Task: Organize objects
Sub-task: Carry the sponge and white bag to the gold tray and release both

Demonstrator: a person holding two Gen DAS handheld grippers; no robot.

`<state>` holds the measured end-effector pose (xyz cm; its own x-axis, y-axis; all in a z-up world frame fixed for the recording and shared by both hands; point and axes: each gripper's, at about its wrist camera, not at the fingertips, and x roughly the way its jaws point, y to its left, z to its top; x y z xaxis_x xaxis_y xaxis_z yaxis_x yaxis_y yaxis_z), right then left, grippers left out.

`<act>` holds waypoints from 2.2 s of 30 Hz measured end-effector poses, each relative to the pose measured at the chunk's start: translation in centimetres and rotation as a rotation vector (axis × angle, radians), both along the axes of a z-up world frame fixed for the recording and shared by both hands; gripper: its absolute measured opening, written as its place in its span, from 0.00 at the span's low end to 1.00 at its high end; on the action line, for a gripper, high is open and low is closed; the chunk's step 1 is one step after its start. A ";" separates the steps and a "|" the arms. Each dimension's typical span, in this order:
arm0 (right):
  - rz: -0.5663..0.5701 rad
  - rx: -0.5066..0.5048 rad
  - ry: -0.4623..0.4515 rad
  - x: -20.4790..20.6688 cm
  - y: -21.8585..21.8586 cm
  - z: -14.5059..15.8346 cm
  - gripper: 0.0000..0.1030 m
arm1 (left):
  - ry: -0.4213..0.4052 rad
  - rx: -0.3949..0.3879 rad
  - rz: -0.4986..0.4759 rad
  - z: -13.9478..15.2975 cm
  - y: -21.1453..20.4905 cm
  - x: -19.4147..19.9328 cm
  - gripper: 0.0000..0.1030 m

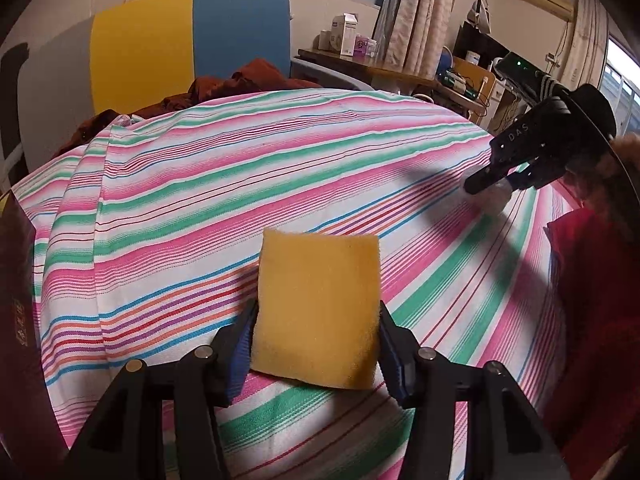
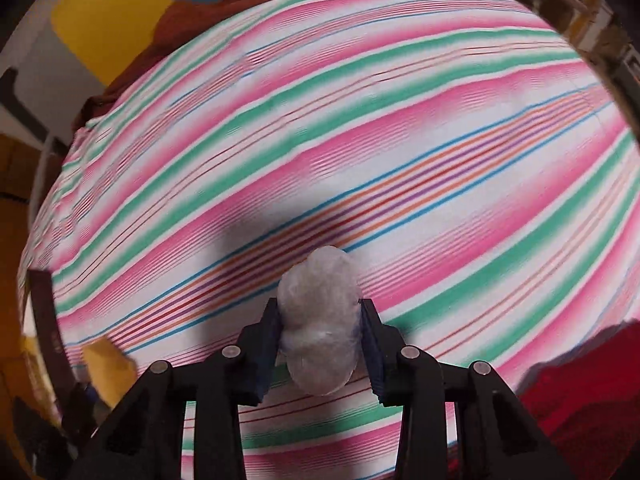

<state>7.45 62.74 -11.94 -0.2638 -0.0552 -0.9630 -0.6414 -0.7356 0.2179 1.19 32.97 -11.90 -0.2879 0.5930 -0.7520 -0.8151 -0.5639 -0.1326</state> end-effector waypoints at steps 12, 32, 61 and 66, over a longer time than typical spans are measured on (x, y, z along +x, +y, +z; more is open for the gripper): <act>0.167 -0.033 0.073 -2.0 -7.3 -0.1 0.37 | 0.038 0.015 0.075 4.8 -3.1 0.5 0.52; 0.362 0.000 0.339 -6.1 -21.6 5.1 0.37 | 0.143 0.087 0.333 11.9 -13.5 -0.6 0.53; 0.771 -0.100 0.467 -12.0 -42.2 7.3 0.51 | -0.015 0.214 0.791 11.1 -34.2 -9.2 0.53; 0.792 -0.125 0.436 -12.7 -43.0 6.2 0.77 | -0.069 0.204 0.737 10.2 -32.9 -10.7 0.57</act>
